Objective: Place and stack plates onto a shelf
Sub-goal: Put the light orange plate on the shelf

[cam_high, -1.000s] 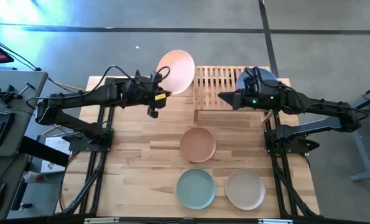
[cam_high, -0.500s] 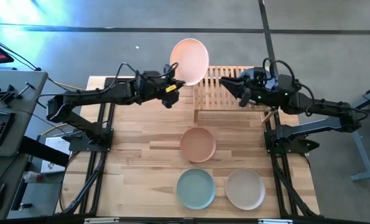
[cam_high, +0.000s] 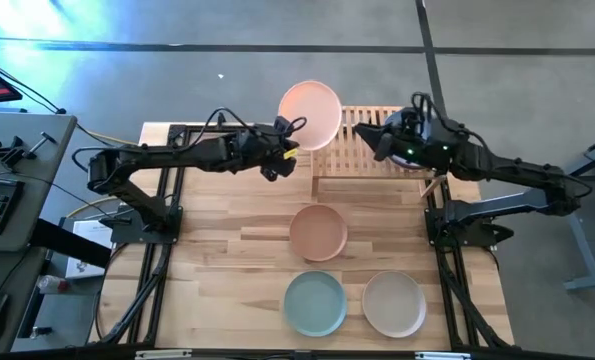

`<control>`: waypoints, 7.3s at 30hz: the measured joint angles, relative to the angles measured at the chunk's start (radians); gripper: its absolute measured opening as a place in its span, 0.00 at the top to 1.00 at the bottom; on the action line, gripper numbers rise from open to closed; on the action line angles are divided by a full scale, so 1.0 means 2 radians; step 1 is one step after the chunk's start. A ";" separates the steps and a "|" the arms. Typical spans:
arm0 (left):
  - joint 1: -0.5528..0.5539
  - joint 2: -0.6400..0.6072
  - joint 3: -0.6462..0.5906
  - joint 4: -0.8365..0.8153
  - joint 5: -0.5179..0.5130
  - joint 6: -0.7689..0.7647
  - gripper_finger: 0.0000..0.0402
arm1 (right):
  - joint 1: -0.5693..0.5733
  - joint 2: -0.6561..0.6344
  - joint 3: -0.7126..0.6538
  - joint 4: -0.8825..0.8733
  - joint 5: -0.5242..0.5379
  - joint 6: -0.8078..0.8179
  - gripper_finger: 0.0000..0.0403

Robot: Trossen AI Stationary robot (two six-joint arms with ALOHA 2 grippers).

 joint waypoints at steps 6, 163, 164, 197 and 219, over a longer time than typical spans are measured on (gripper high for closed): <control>-0.012 0.000 0.000 -0.035 0.007 0.000 1.00 | -0.002 0.024 0.000 -0.015 0.005 0.000 0.71; -0.021 -0.005 0.000 -0.050 -0.077 -0.289 0.70 | -0.324 0.221 0.130 -0.350 -0.247 -0.198 1.00; -0.020 -0.005 0.000 -0.050 -0.077 -0.289 0.70 | -0.324 0.221 0.130 -0.350 -0.245 -0.198 1.00; -0.018 -0.005 0.000 -0.050 -0.088 -0.301 0.70 | -0.324 0.221 0.130 -0.350 -0.255 -0.180 1.00; -0.018 -0.005 0.000 -0.051 -0.080 -0.262 0.70 | -0.324 0.220 0.145 -0.384 -0.234 -0.175 1.00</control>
